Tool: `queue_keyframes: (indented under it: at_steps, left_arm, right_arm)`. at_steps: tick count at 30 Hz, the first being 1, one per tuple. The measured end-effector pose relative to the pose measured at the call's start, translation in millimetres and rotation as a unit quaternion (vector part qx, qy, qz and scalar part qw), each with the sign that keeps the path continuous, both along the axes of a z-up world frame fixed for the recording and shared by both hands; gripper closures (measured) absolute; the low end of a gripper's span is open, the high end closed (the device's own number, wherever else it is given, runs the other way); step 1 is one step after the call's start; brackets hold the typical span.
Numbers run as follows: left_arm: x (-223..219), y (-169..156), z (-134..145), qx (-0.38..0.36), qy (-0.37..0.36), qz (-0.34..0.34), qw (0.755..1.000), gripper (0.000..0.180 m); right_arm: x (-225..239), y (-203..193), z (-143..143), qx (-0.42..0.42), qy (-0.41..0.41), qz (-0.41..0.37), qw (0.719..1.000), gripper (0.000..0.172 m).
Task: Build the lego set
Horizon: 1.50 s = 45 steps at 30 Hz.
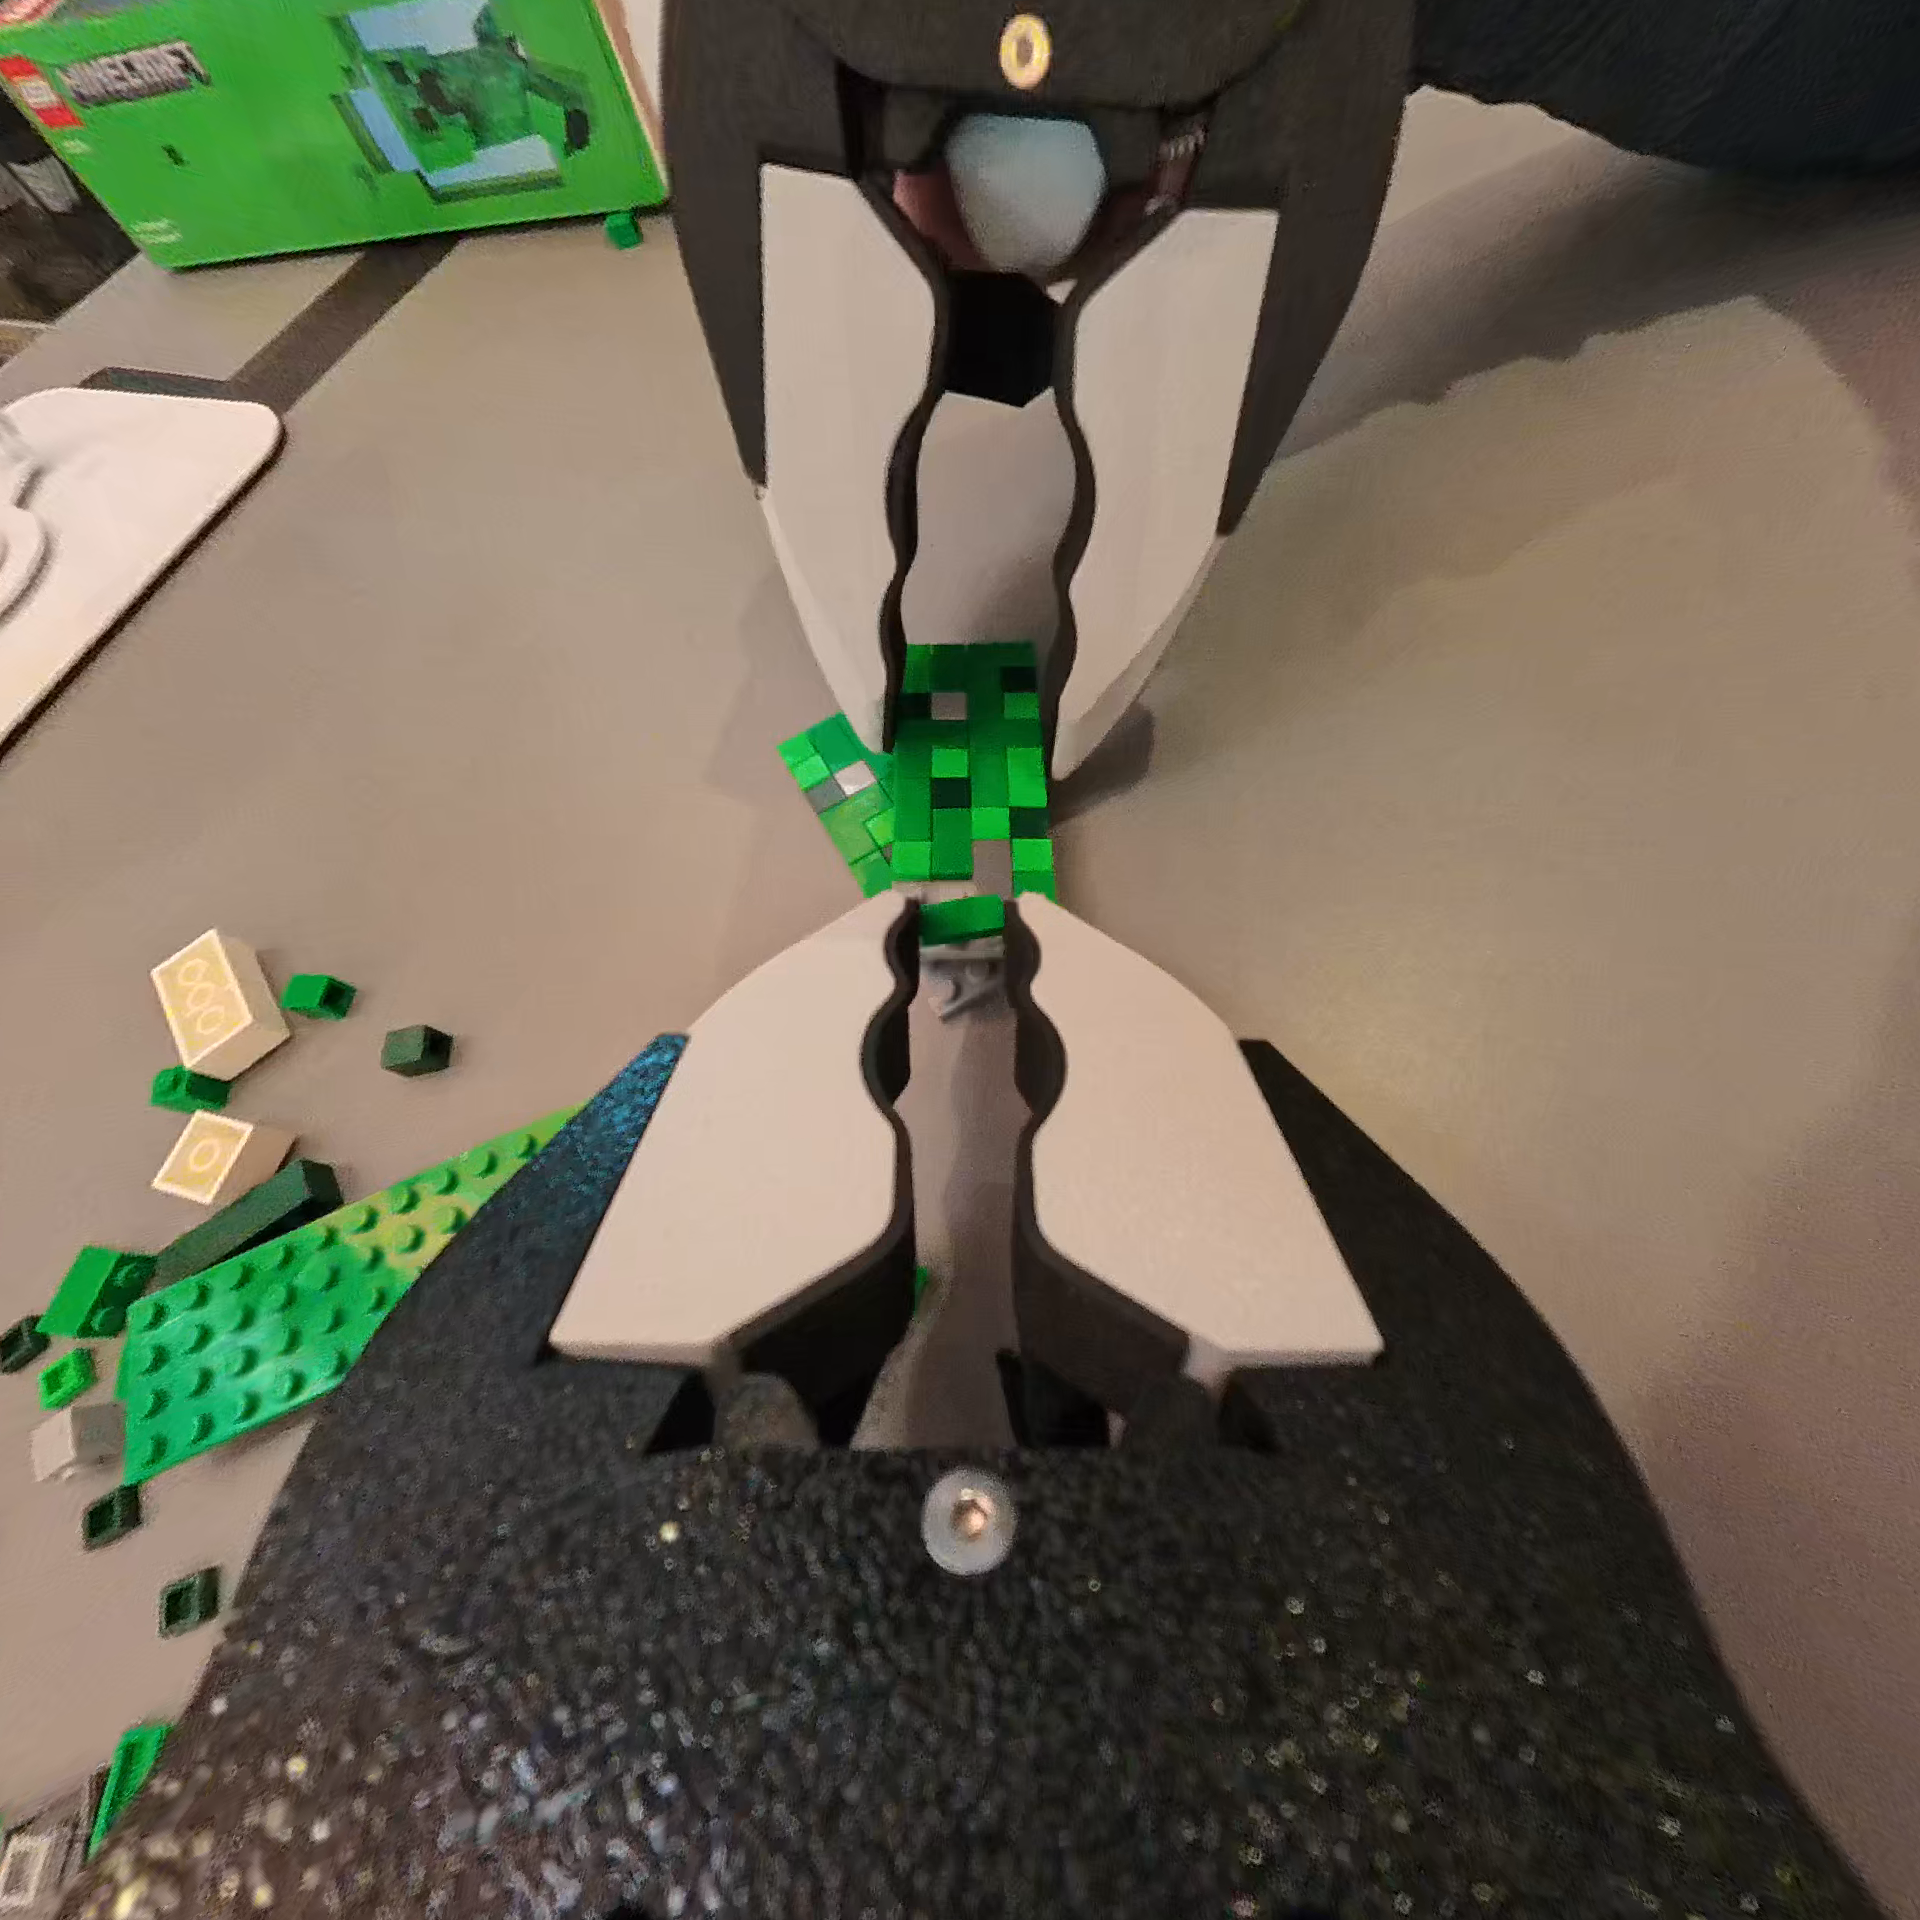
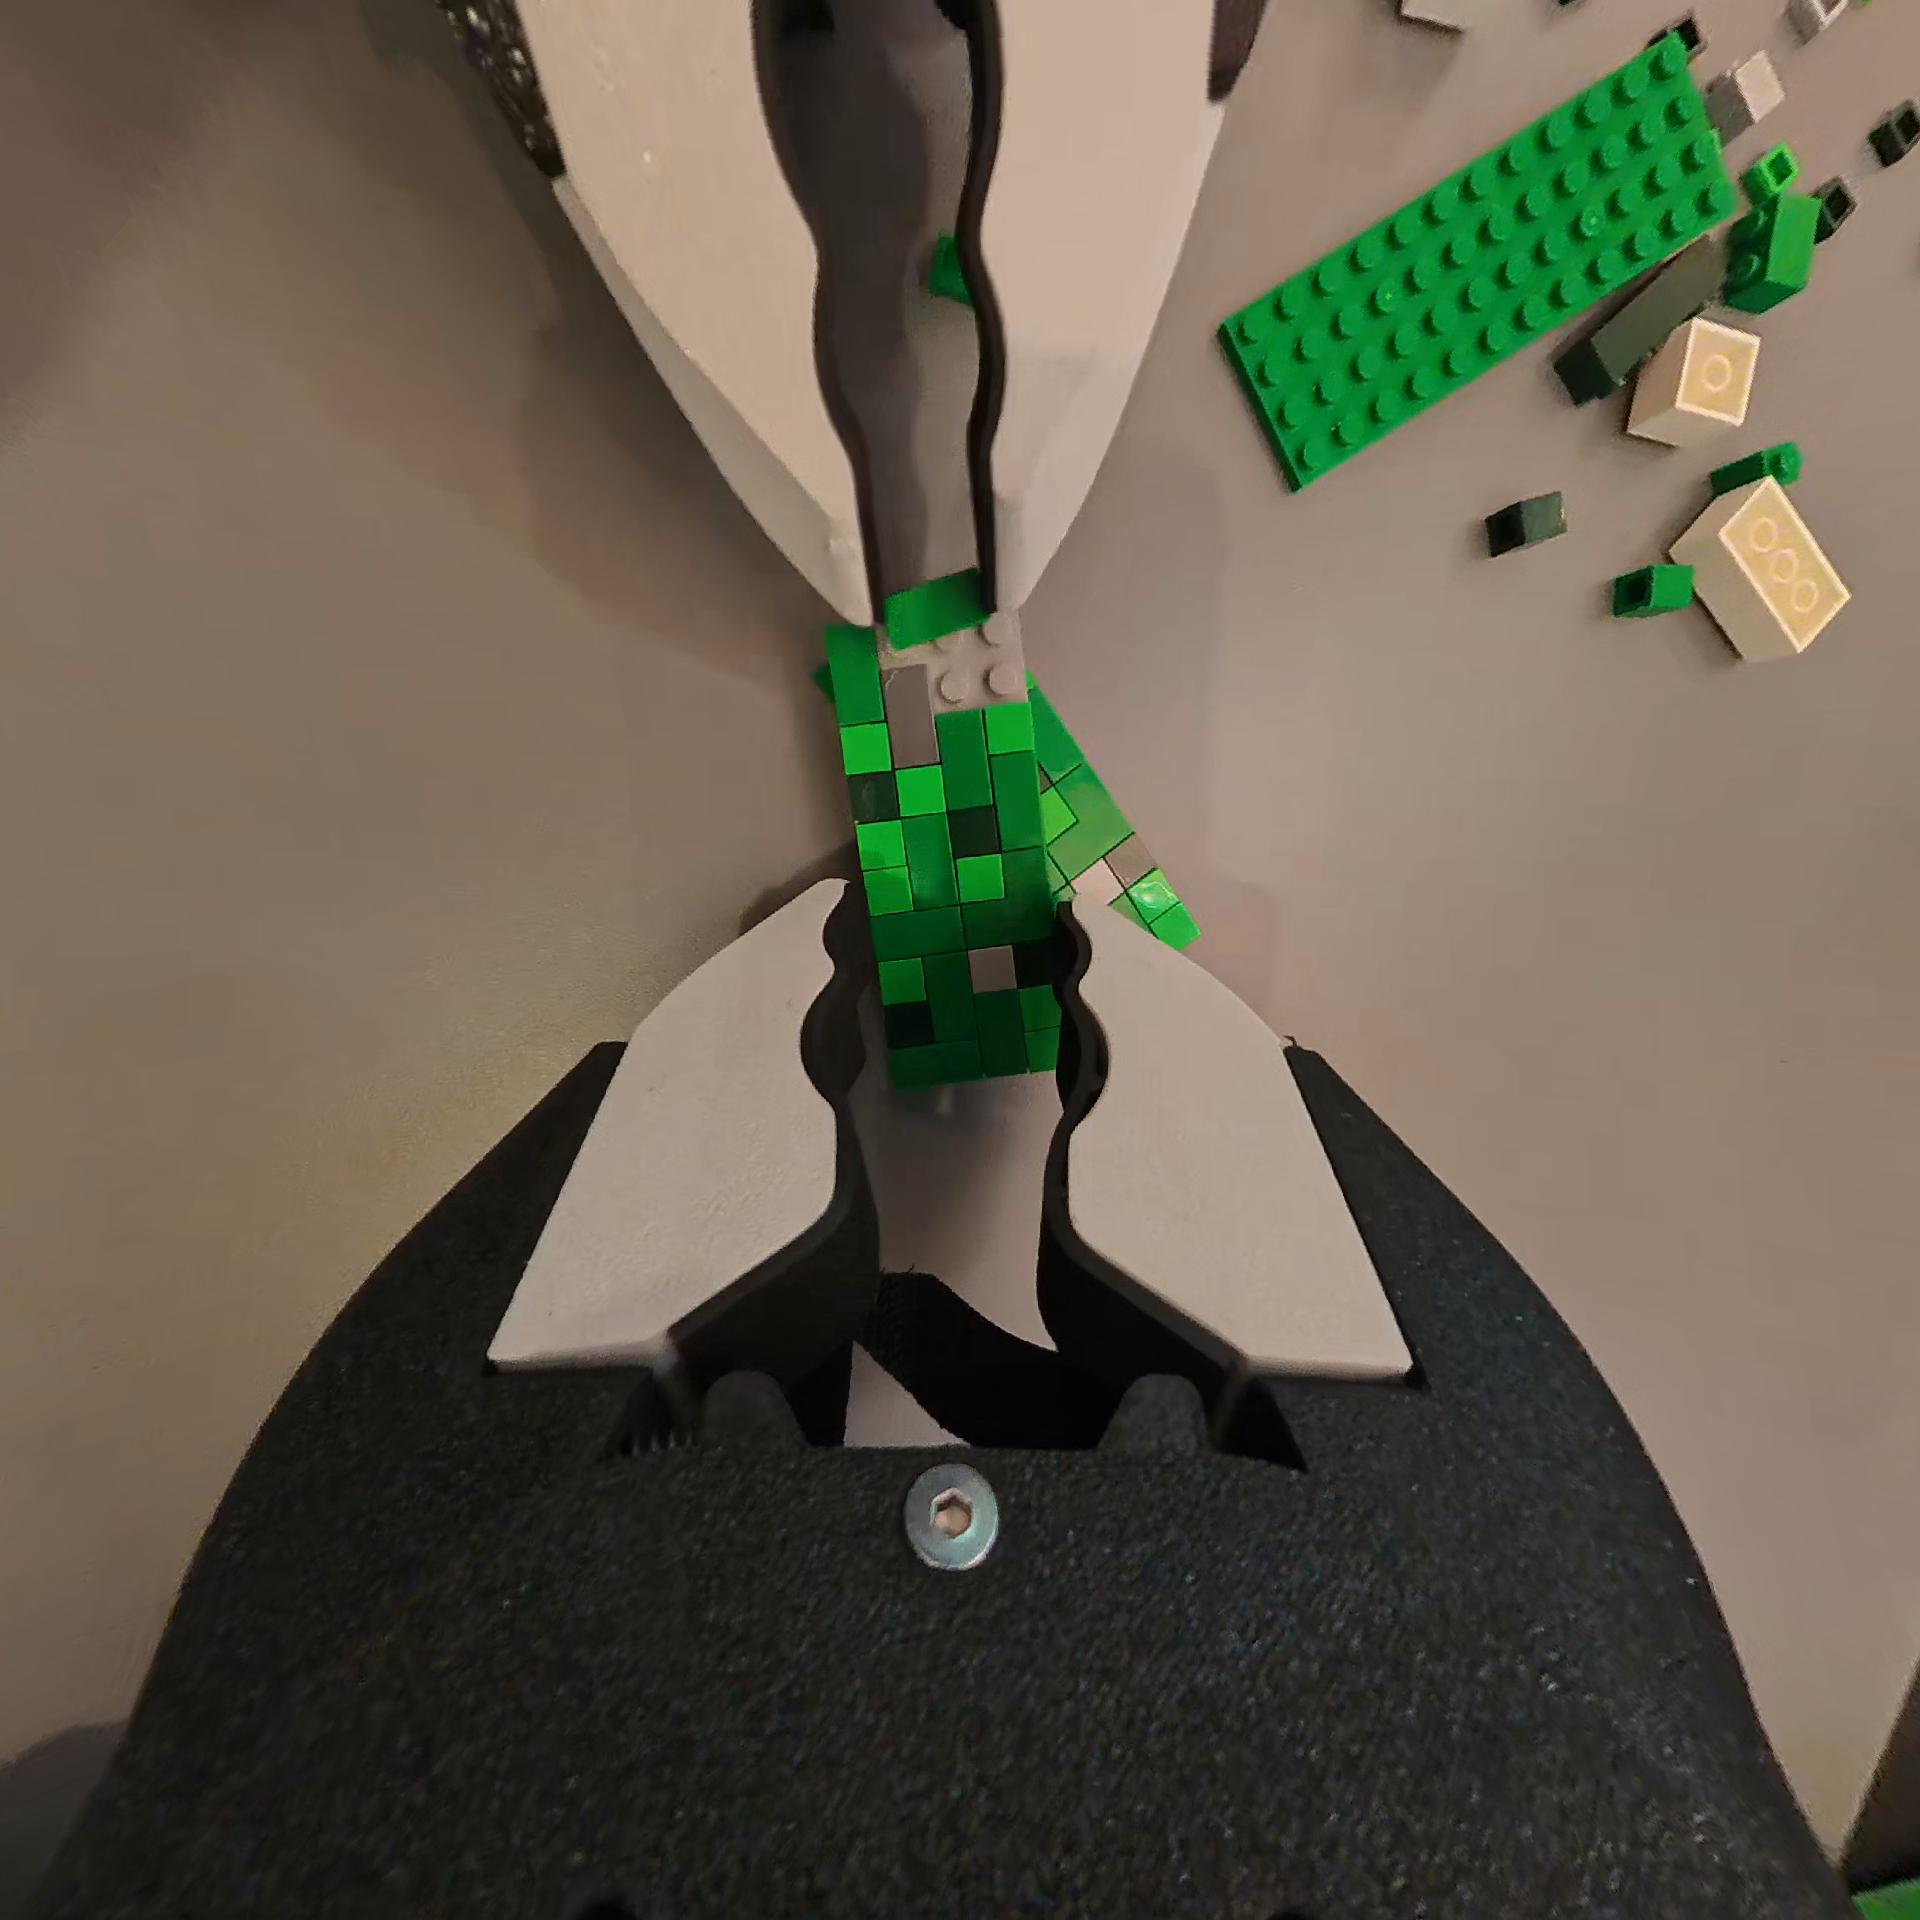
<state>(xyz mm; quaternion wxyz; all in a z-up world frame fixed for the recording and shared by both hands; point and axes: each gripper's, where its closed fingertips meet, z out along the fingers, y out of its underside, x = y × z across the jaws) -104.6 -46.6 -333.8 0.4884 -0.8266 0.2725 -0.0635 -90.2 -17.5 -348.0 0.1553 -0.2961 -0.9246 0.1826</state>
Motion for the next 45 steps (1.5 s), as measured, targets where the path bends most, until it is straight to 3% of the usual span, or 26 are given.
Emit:
queue_keyframes:
  at_steps: [7, 25, 34, 41, 45]
  left_arm:
    - [5.2, -4.0, -7.9, -0.031, 0.014, -0.025, 0.999, 0.166]
    - [11.6, -6.2, -8.2, -0.027, 0.029, -0.054, 0.998, 0.165]
    - [15.5, -9.0, -9.7, -0.045, 0.006, -0.067, 0.997, 0.158]
    - [10.2, -15.2, -0.4, -0.012, 0.018, -0.064, 0.998, 0.148]
    - [-1.3, -21.7, 8.7, 0.019, 0.050, -0.022, 0.998, 0.147]
  right_arm:
    - [4.5, -1.1, -0.3, 0.005, -0.015, 0.003, 1.000, 0.138]
    - [9.5, -5.5, -0.5, -0.031, -0.035, 0.009, 0.999, 0.138]
    - [12.4, -7.9, -0.5, -0.042, -0.040, 0.021, 0.998, 0.138]
    - [14.2, -7.9, 0.4, -0.066, -0.048, 0.021, 0.996, 0.138]
    - [17.1, 1.5, 0.0, -0.033, -0.053, 0.013, 0.998, 0.138]
